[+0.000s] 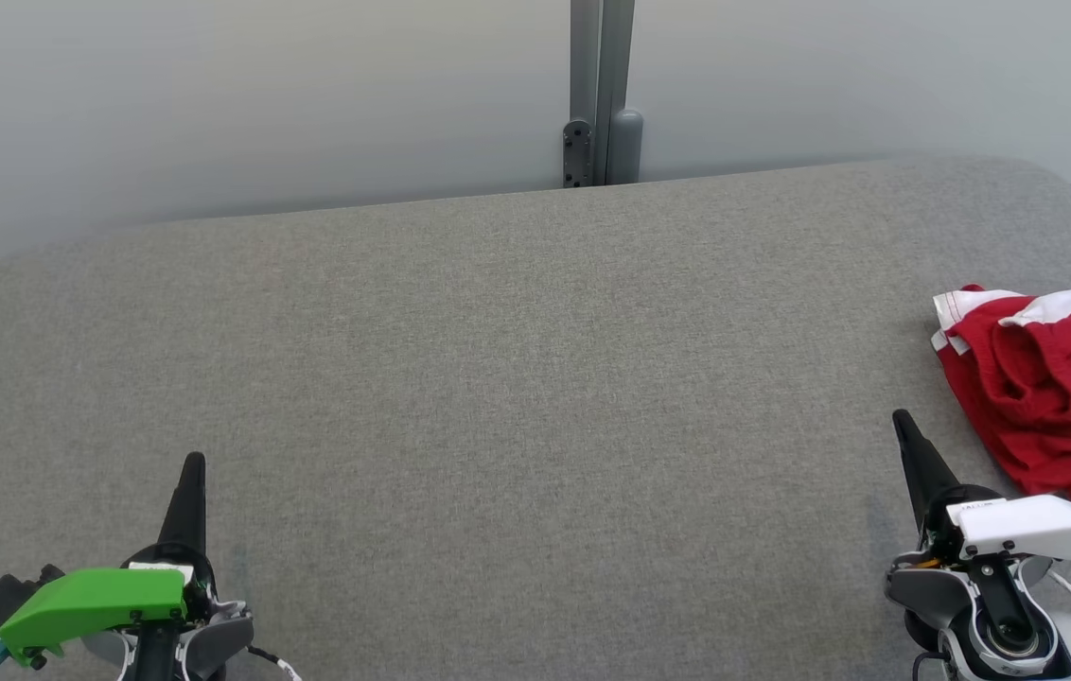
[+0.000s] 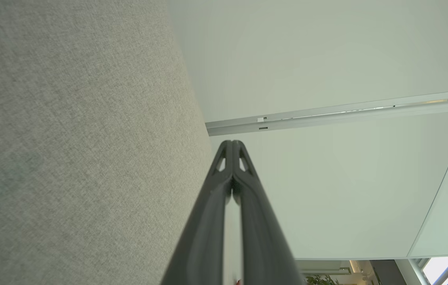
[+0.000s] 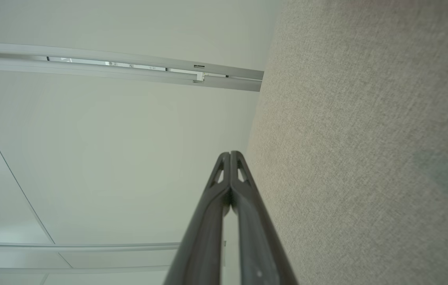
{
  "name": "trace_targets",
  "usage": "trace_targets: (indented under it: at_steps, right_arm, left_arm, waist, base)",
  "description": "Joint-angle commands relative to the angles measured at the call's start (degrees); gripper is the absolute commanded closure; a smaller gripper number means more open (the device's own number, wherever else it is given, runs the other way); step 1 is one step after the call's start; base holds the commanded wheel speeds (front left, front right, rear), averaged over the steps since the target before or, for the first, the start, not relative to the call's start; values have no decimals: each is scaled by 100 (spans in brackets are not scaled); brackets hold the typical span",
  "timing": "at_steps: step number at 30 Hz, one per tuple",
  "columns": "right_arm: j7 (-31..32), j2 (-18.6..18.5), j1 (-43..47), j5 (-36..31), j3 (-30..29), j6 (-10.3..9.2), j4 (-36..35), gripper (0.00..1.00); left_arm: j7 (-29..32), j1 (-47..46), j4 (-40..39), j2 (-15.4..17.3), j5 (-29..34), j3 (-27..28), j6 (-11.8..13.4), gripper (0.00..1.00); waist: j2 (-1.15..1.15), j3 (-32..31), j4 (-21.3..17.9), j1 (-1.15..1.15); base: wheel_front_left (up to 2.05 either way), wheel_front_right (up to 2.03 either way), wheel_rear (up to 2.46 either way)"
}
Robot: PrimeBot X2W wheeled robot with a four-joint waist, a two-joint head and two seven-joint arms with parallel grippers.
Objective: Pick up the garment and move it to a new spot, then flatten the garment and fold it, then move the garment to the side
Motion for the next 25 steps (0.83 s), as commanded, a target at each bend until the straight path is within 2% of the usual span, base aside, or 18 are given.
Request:
trace_targets:
  at_steps: [1,20,25]
  right_arm:
    - [44,-30,64,120,-35,3,-67,100]
    - [245,-32,131,885,-145,3,-229,100]
    - [252,-32,131,924,-149,3,-235,100]
  left_arm:
    - [35,-116,-52,41,-135,31,-52,100]
    - [224,-121,-183,45,-853,127,-151,100]
    - [246,-111,-186,46,-871,130,-158,100]
  waist:
    - [0,-1,1,0]
    - [0,-19,18,0]
    - [0,-21,19,0]
  base:
    - [0,0,0]
    - [0,0,0]
    - [0,0,0]
